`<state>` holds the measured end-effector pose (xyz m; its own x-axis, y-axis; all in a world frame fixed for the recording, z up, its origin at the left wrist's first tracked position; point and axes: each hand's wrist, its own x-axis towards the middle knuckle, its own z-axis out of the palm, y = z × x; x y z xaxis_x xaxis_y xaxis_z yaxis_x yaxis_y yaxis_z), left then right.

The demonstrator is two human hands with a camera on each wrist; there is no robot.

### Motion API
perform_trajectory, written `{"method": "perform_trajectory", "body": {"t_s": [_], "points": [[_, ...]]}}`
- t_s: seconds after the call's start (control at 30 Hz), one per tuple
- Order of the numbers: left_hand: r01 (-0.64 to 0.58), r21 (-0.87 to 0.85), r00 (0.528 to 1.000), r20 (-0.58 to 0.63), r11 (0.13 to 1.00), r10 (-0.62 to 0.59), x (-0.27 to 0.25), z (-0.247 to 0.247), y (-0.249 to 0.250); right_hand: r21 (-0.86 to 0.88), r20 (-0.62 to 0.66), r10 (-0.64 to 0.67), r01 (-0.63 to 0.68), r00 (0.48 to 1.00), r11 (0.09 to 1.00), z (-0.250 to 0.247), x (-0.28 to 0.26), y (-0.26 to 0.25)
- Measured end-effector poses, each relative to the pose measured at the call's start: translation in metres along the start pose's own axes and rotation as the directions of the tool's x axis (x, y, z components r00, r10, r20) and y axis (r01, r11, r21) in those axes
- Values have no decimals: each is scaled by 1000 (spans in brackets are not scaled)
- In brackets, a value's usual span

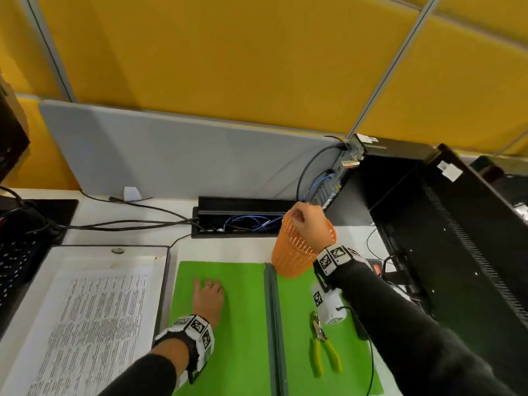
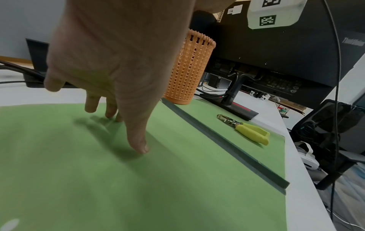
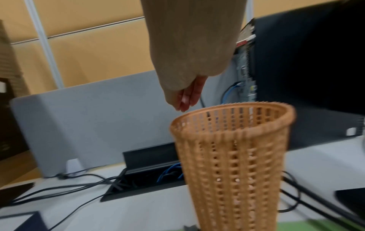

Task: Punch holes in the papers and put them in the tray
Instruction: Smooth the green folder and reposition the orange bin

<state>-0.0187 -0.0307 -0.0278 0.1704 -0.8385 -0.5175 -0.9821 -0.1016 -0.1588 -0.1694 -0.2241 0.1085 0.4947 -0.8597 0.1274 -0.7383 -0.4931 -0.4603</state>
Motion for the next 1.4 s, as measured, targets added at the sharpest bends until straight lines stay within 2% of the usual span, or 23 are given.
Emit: {"method": "perform_trajectory", "body": {"t_s": [0.13, 0.27, 0.4, 0.53, 0.63, 0.73, 0.83, 0.93, 1.1, 1.23, 1.4], "points": [[10, -13, 1000, 4, 1000, -10, 0, 1, 3, -18, -19, 131, -131, 991, 991, -16, -3, 27], [-6, -28, 1000, 3, 1000, 7, 0, 2, -2, -30, -25, 194, -194, 981, 980, -21, -3, 39], [-11, -54, 1000, -6, 998, 10, -1, 5, -3, -39, 28, 190, -189, 981, 981, -22, -4, 38], [-27, -76, 1000, -6, 997, 27, -2, 6, -6, -14, 23, 172, -172, 985, 985, -18, -6, 39], [-60, -123, 998, -9, 991, 59, -7, 5, -12, 49, 4, 135, -135, 991, 990, -14, -8, 29], [-106, -170, 994, -57, 980, 97, -18, 8, -24, 87, -28, -3, 6, 1000, 996, -4, -17, 3], [-163, -185, 984, -100, 969, 147, -31, 21, -37, 116, 42, -128, 122, 991, 986, 21, -36, -26], [-227, -124, 973, -70, 966, 220, -47, 35, -49, 122, 242, -187, 161, 952, 979, 69, -67, -41], [-258, -19, 966, 1, 966, 258, -67, 52, -54, 109, 523, -211, 181, 826, 977, 144, -135, -57], [-231, 56, 973, 13, 971, 231, -74, 65, -44, 121, 636, -230, 199, 737, 972, 176, -181, -61], [-186, 65, 983, 14, 980, 185, -80, 68, -35, 136, 636, -260, 226, 726, 964, 182, -204, -67]]}}
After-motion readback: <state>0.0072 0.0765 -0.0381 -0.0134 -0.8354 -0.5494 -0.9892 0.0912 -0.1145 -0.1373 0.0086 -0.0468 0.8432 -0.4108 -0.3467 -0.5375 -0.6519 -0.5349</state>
